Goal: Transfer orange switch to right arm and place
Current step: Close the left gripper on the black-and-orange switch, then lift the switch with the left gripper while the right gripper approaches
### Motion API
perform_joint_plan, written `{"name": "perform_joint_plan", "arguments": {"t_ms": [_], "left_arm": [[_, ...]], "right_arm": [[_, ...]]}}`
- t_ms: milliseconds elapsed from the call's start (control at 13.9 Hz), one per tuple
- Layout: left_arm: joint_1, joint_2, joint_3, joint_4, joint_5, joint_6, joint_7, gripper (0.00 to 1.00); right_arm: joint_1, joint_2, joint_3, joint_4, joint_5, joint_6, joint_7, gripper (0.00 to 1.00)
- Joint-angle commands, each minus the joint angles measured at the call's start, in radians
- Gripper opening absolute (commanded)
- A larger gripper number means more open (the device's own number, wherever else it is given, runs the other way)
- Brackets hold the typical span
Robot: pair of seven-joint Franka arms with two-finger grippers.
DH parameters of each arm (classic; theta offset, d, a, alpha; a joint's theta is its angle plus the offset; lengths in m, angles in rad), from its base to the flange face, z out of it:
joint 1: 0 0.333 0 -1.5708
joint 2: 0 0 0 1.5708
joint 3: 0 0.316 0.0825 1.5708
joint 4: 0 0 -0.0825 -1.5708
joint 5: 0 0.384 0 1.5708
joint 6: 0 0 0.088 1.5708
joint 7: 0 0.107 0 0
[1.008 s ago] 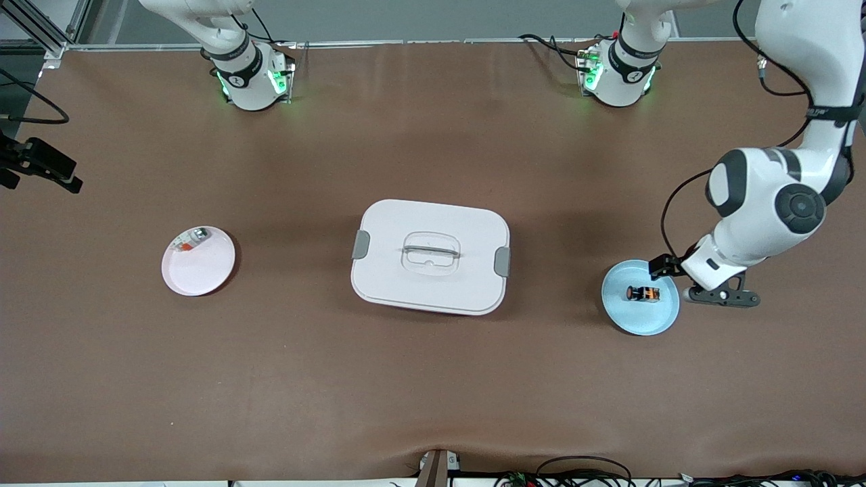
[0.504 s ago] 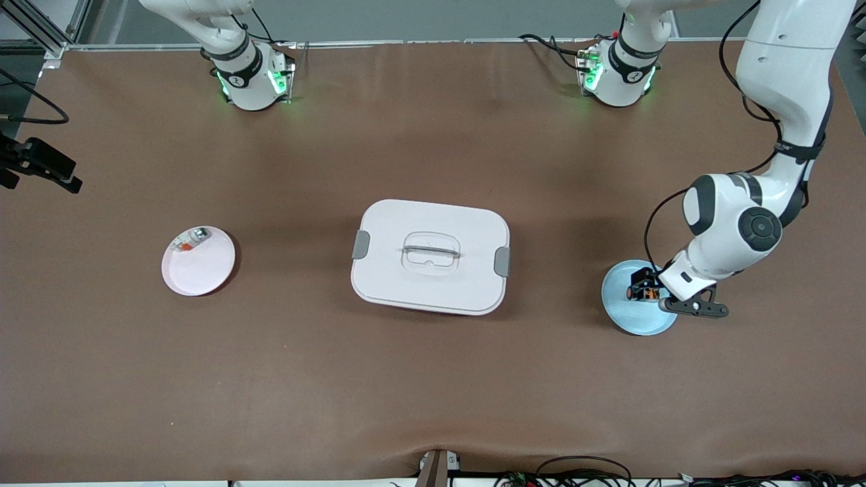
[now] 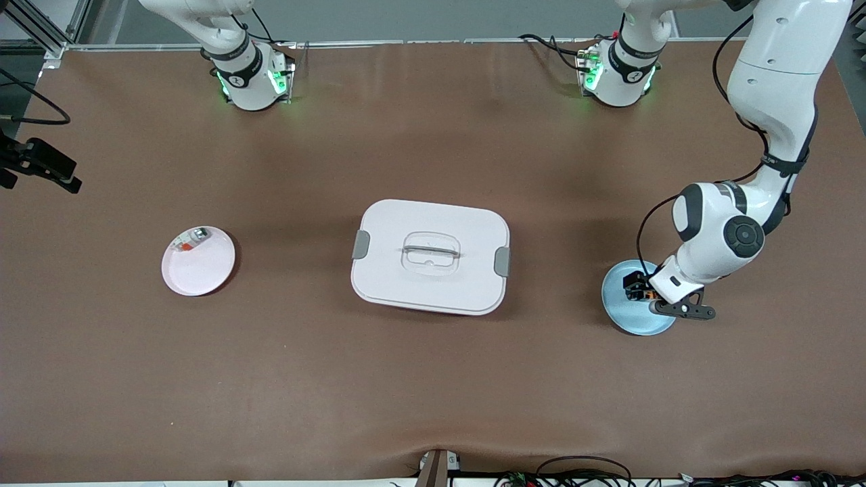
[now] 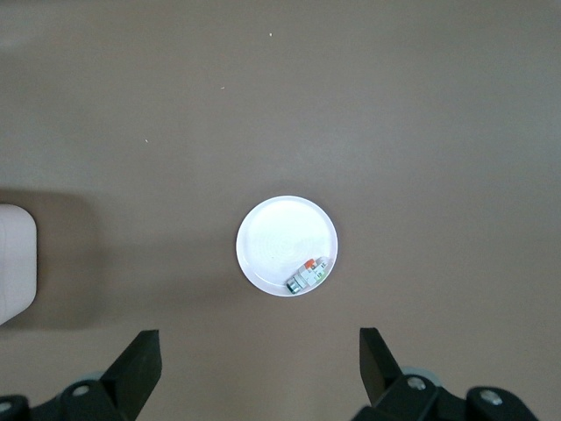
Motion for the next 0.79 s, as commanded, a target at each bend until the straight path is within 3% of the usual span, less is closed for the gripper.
{"name": "perform_joint_plan", "arguments": {"t_ms": [0, 144, 216, 720], "left_arm": [[0.006, 0.011, -0.003, 0.004, 0.015, 0.010, 0.009, 0.51], [0.002, 0.002, -0.003, 0.004, 0.013, 0.004, -0.008, 0.07], [0.002, -0.009, -0.005, 0.004, 0.013, 0.001, -0.019, 0.00], [-0.002, -0.200, -0.058, 0.013, -0.001, -0.149, -0.072, 0.00]], "right_arm": [[-0.011, 0.008, 0.011, 0.023, -0.010, -0.016, -0.011, 1.00], [-0.013, 0.008, 0.011, 0.024, -0.006, -0.016, -0.011, 1.00], [-0.011, 0.008, 0.011, 0.024, -0.010, -0.016, -0.011, 1.00], [0.011, 0.006, 0.020, 0.023, -0.010, -0.050, 0.003, 1.00]]}}
